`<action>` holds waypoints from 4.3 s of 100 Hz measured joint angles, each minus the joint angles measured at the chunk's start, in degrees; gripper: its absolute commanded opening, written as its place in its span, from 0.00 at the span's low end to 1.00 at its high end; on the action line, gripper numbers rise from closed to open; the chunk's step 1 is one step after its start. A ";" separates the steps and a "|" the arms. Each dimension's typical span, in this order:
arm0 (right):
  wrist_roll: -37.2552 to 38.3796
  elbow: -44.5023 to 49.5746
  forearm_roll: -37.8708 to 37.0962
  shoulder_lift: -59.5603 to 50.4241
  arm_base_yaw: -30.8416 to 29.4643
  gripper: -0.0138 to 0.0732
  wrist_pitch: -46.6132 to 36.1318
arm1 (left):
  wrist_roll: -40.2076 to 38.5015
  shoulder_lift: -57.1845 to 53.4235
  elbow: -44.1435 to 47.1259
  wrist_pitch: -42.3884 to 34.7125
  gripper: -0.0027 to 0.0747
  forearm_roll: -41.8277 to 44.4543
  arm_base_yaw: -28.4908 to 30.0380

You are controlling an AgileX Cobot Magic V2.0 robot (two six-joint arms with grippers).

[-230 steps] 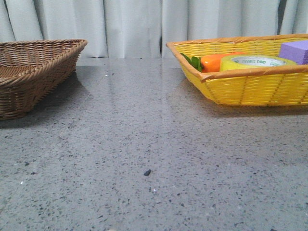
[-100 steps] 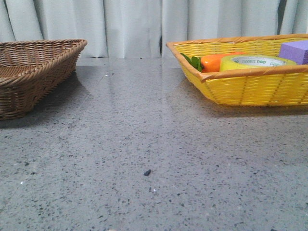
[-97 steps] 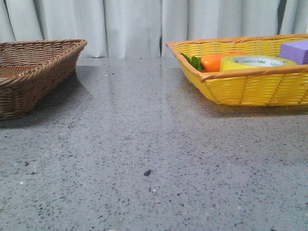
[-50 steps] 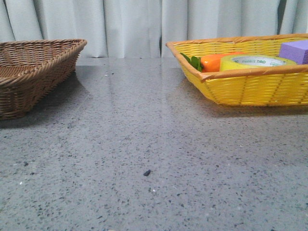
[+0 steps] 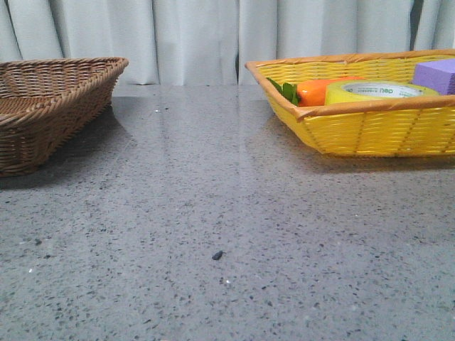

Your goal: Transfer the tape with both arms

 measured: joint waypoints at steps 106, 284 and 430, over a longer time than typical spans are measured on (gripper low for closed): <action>0.00 -49.39 0.35 49.81 9.00 0.30 34.82 | 0.00 23.30 -19.71 0.40 0.01 0.13 0.00; -1.08 -102.52 1.24 106.24 24.12 0.07 70.84 | 0.00 23.79 -19.81 0.40 0.01 0.22 0.00; -4.19 -120.56 5.95 124.83 44.35 0.42 71.81 | 0.00 23.79 -19.81 -0.02 0.01 0.22 0.00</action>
